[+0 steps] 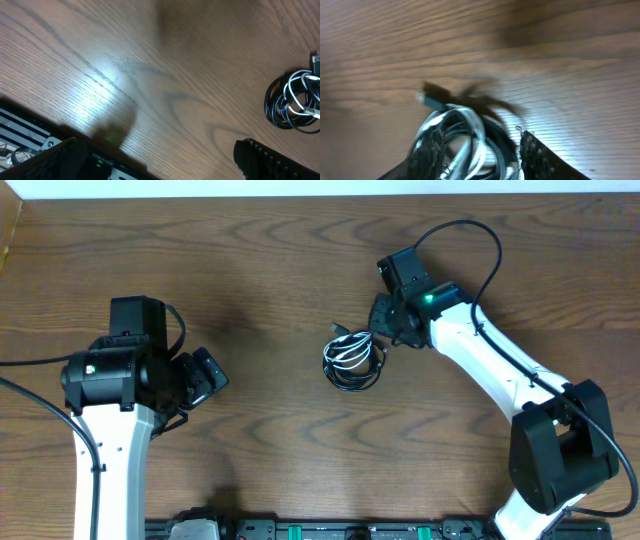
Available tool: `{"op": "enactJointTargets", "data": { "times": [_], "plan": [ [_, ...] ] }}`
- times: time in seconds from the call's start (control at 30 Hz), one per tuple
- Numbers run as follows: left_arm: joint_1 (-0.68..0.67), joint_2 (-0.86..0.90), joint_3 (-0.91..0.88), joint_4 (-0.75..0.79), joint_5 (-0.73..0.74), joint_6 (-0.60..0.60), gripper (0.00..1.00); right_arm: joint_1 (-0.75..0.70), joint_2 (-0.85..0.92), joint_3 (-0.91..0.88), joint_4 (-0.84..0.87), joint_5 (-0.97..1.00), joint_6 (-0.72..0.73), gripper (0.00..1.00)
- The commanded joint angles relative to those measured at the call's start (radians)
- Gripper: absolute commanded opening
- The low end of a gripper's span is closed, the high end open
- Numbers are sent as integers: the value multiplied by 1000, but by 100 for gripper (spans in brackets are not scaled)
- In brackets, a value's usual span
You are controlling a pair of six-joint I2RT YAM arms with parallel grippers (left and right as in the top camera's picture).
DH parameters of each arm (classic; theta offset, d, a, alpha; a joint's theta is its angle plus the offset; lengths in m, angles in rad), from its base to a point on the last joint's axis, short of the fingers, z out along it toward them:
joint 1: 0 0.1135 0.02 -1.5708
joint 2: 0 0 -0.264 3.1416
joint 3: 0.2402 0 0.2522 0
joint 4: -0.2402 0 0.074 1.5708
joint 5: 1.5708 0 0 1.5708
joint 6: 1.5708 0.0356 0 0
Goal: Untangle cables
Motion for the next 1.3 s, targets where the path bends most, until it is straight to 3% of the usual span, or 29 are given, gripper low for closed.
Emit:
{"op": "enactJointTargets", "data": {
  "times": [0.0, 0.27, 0.37, 0.6, 0.7, 0.83, 0.97, 1.27],
  "plan": [
    [4, 2, -2, -3, -2, -9, 99, 17, 21, 10, 7, -17, 21, 48],
    [4, 2, -2, -3, -2, -8, 99, 20, 71, 10, 2, 3, 81, 46],
    [4, 2, -2, -3, -2, -8, 100, 22, 90, 10, 10, -33, 80, 40],
    [4, 2, -2, -3, -2, -8, 100, 22, 97, 10, 32, -84, 80, 21],
    [4, 2, -2, -3, -2, -8, 99, 21, 97, 11, 36, -118, 79, 1],
    [4, 2, -2, -3, -2, -8, 99, 19, 87, 15, 38, -146, 72, 1],
    [4, 2, -2, -3, -2, -8, 99, 1, 40, 63, 30, -215, -27, 1],
    [4, 2, -2, -3, -2, -8, 99, 2, -214, 214, -58, -271, -219, 1]
  ]
}}
